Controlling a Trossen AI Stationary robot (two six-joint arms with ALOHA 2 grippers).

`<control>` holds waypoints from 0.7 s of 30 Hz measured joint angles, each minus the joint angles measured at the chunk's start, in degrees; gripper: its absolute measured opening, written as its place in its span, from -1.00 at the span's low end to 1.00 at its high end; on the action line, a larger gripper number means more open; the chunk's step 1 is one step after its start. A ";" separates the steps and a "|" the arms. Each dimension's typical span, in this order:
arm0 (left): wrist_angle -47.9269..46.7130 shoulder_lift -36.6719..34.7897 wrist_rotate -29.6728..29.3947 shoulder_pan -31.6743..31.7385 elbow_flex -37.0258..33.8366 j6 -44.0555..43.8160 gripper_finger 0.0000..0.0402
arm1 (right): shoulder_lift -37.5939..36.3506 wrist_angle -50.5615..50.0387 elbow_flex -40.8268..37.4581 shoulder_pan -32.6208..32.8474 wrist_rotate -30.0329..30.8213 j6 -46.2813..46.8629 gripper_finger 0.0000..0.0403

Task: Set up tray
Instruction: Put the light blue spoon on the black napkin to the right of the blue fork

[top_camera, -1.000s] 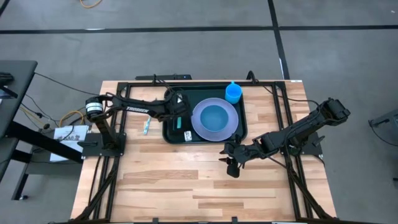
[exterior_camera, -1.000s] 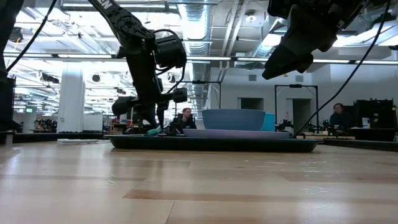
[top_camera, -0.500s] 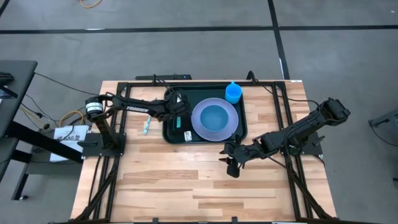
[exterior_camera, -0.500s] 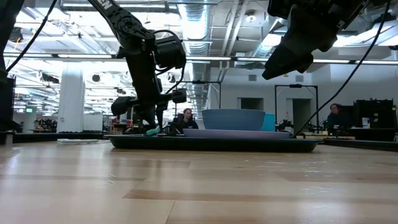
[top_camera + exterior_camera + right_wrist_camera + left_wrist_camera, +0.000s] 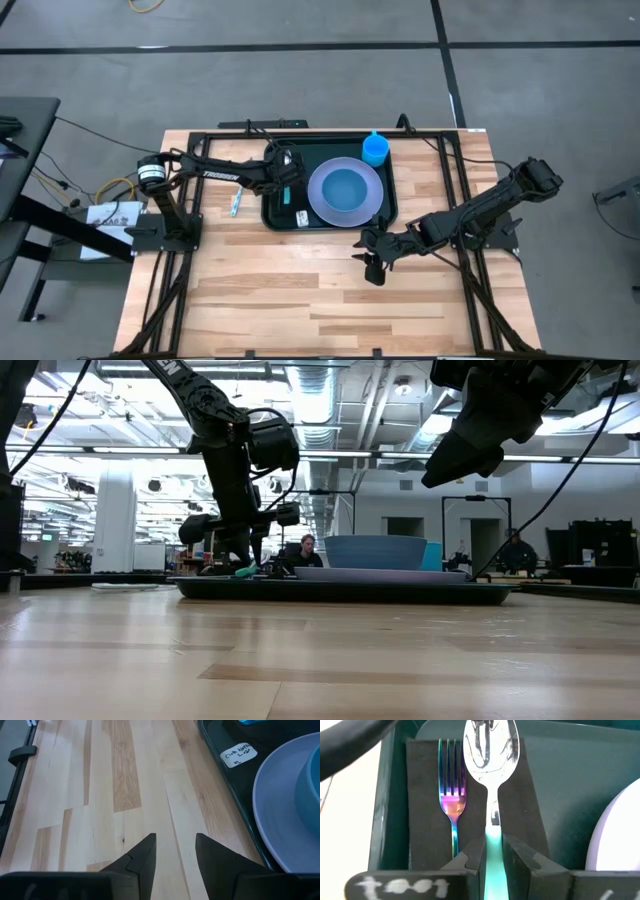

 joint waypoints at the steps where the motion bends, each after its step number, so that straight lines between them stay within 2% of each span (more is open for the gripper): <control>1: -0.01 0.00 -0.12 0.00 0.00 0.01 -0.83 | 0.00 0.00 0.00 0.00 0.00 0.00 -0.36; 11: 0.01 0.03 -0.15 0.00 0.00 0.04 -0.83 | 0.00 0.00 0.00 0.00 0.01 0.00 -0.36; 21: 4.00 4.82 0.74 0.06 -0.04 0.46 -0.82 | 0.00 0.12 0.00 0.00 0.01 0.00 -0.36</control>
